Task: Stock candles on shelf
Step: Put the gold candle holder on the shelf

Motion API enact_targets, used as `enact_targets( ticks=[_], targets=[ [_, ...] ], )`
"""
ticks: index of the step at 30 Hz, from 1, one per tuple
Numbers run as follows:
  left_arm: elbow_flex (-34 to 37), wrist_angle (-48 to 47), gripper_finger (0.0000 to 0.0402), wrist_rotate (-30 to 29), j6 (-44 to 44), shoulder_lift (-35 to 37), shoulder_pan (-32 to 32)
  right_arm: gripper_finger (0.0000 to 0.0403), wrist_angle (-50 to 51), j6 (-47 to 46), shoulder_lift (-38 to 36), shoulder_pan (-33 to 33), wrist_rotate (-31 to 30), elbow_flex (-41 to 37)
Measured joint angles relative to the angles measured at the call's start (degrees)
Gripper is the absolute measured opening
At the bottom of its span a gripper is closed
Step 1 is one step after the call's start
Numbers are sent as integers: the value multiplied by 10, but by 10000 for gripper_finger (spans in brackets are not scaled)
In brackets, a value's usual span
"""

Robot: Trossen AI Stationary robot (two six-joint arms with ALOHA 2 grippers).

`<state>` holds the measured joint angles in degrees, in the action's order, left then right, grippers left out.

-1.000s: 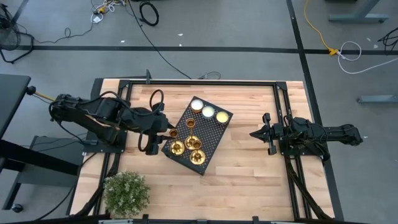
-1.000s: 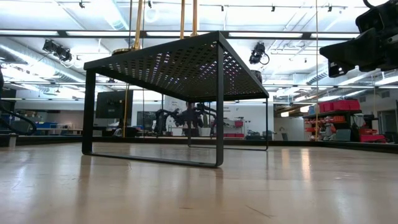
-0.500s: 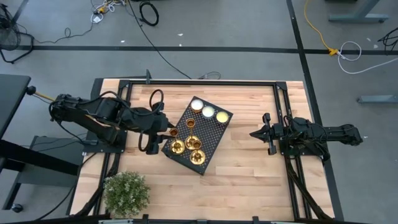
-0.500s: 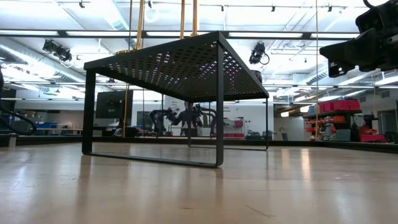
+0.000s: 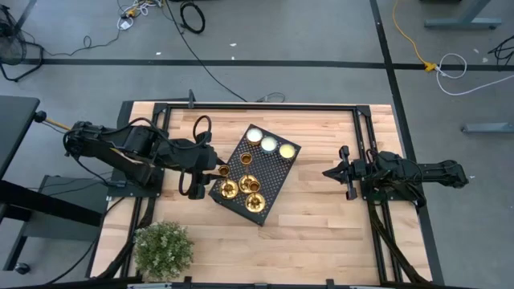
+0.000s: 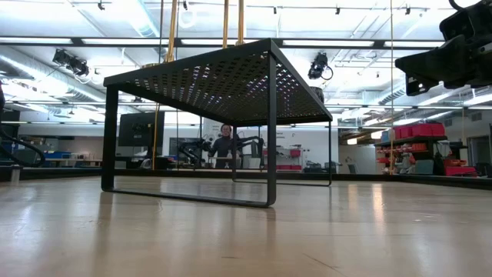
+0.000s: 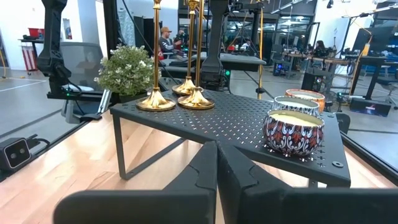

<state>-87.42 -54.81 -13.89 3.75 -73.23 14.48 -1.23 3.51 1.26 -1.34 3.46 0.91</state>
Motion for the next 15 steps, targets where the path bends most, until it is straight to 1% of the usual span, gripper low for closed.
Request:
enact_targets(
  ticks=[5,15],
  targets=[
    [11,6,165,0,0,1,0,6,0,0,0,0,0,0],
    [13,11,165,0,0,1,0,6,0,0,0,0,0,0]
  ],
)
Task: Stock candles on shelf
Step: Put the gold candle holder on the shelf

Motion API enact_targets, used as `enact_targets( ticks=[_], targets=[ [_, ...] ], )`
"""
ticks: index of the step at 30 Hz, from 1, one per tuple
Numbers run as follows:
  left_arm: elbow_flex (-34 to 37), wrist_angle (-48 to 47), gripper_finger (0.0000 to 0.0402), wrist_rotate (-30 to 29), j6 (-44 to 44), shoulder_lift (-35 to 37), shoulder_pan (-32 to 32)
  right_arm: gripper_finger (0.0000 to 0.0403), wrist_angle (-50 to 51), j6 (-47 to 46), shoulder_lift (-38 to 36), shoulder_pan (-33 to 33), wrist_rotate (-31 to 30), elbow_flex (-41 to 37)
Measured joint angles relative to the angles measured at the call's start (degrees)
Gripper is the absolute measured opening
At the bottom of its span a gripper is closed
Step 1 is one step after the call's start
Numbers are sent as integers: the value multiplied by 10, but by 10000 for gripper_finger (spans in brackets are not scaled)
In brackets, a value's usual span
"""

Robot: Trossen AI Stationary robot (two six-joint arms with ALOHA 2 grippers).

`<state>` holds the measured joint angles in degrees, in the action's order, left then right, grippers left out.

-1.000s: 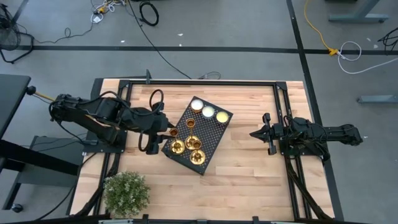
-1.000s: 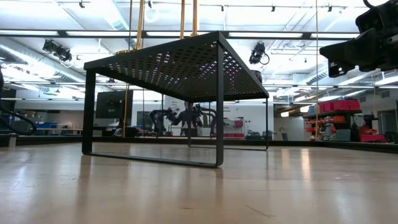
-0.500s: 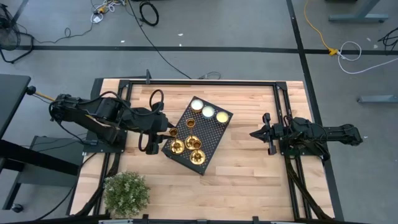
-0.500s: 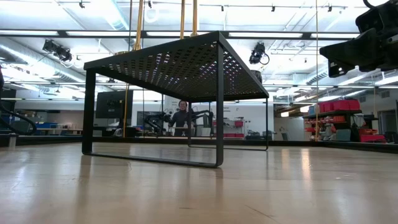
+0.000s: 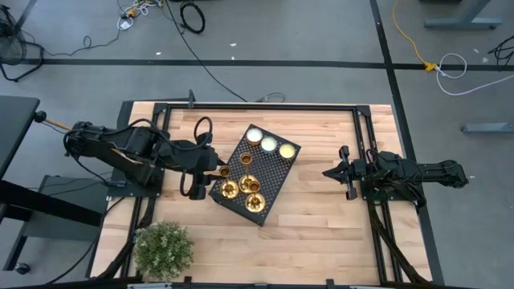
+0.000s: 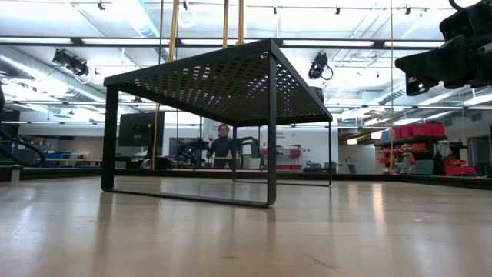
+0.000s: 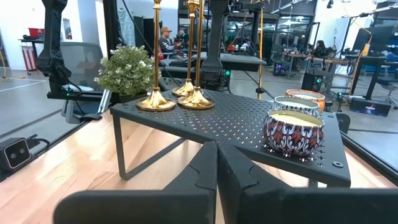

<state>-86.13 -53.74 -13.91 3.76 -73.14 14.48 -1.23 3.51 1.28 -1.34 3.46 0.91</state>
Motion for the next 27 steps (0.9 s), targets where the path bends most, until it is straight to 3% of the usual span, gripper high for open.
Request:
enact_targets(
  ticks=[21,27],
  targets=[
    [0,2,165,0,0,-1,0,6,0,0,0,0,0,0],
    [0,0,196,1,1,-1,0,6,0,0,0,0,0,0]
  ],
)
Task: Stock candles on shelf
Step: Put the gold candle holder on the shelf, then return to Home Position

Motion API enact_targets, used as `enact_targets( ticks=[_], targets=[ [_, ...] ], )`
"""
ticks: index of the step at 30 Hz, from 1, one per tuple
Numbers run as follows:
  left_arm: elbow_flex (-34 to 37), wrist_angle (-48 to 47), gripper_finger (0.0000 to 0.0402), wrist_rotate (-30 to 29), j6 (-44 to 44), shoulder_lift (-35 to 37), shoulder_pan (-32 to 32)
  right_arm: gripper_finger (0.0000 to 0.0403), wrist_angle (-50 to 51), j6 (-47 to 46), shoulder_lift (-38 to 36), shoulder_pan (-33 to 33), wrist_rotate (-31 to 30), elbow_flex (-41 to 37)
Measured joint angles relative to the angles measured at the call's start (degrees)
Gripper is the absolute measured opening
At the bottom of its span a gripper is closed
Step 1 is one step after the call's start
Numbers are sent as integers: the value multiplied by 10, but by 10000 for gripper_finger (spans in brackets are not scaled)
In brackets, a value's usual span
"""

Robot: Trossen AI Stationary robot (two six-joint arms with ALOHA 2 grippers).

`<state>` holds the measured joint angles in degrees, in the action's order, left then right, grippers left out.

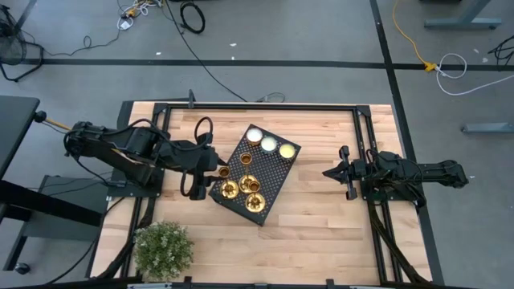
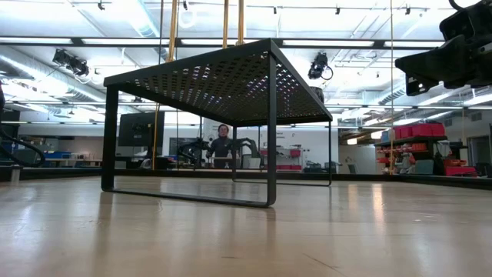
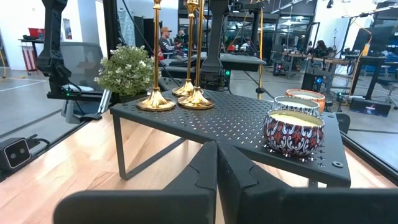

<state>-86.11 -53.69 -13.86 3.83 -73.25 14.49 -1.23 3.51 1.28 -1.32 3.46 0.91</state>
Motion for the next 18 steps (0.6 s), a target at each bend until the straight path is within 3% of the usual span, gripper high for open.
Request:
enact_targets(
  ticks=[11,18],
  targets=[
    [0,0,302,-3,12,0,0,6,0,0,0,0,0,0],
    [0,-8,335,-5,12,1,0,6,0,0,0,0,0,0]
  ],
)
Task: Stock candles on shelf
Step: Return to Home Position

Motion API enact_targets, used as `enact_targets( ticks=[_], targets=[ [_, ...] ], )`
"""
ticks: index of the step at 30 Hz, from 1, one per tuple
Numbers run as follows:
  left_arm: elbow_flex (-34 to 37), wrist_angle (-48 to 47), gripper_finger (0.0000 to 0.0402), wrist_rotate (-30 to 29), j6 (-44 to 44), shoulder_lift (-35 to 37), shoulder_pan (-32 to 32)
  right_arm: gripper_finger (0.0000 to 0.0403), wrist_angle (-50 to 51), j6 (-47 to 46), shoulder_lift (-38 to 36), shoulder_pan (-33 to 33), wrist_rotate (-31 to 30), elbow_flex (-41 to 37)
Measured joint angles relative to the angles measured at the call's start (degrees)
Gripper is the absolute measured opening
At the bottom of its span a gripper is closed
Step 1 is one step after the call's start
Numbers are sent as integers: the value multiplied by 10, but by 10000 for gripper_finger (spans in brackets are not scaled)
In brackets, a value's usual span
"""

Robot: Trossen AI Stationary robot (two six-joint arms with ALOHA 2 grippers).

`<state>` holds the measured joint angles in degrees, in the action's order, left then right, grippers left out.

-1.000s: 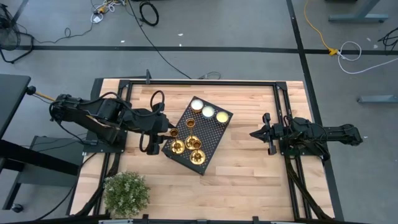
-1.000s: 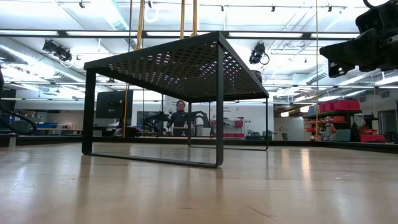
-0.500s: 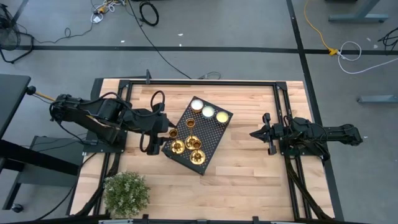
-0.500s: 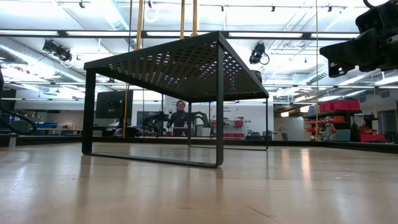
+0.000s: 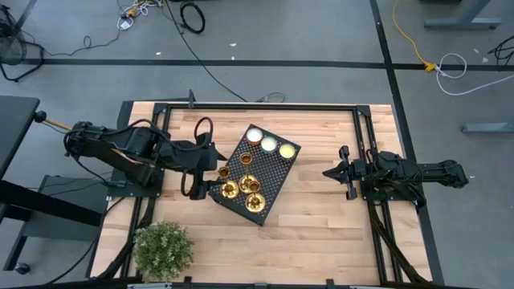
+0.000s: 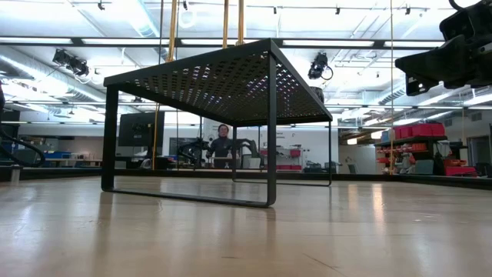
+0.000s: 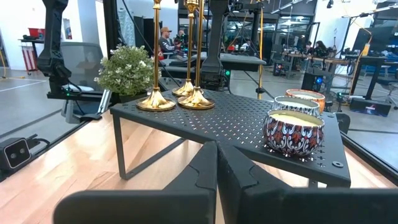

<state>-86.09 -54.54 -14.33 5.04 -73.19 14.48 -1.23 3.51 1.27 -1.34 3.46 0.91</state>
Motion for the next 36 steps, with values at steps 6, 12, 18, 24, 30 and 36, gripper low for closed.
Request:
enact_targets(
  ticks=[6,12,18,24,30,36],
  targets=[
    [0,-28,336,1,6,9,0,6,0,0,0,0,0,0],
    [0,-59,335,1,18,31,-2,6,0,0,0,0,0,0],
    [0,-89,321,0,28,50,-2,6,0,0,0,0,0,0],
    [38,-84,299,6,66,85,-2,6,0,0,0,0,0,0],
    [115,-27,264,16,83,132,-2,6,0,0,0,0,0,0],
    [179,-4,226,14,79,174,-2,6,0,0,0,0,0,0]
  ],
)
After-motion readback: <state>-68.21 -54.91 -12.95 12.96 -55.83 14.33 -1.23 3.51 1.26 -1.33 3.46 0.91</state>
